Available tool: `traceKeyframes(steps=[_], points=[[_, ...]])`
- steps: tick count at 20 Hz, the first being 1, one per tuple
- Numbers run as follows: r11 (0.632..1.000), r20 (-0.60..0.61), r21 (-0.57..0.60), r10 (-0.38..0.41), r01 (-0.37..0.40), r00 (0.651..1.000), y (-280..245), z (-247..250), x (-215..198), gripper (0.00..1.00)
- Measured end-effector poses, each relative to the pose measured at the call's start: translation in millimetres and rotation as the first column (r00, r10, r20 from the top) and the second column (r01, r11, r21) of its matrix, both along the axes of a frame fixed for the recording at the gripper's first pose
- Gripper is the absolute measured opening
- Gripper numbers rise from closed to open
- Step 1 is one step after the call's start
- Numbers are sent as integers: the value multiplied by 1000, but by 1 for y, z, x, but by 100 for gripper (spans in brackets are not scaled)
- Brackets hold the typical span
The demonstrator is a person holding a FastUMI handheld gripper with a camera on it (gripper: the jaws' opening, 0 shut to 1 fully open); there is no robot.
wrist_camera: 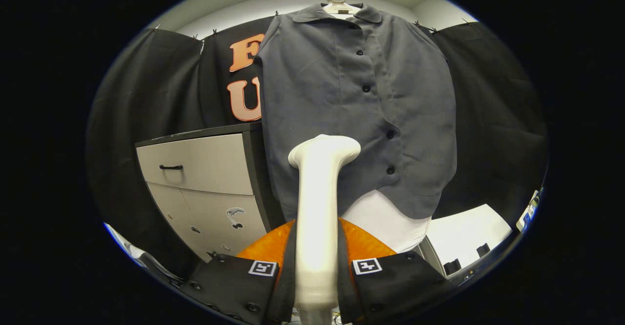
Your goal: Iron the clothes twice with a garment steamer, once on the left side and once on the right side.
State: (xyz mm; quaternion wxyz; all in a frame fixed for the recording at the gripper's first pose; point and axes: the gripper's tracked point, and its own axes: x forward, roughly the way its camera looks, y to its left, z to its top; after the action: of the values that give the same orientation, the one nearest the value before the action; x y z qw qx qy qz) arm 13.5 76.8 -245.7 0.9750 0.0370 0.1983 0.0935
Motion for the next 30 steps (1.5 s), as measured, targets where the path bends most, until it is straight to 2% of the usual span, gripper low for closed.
traceKeyframes(steps=[5, 12, 17, 23, 30], points=[[1000, 44, 12, 10, -10, 999, 7, 30, -7, 43], [998, 222, 33, 37, -46, 974, 6, 155, -8, 42], [998, 325, 67, -10, -13, 946, -32, 225, 7, 42], [995, 384, 74, -94, 71, 918, -105, 256, 51, 42], [986, 403, 108, -158, 125, 901, -166, 255, 98, 42]])
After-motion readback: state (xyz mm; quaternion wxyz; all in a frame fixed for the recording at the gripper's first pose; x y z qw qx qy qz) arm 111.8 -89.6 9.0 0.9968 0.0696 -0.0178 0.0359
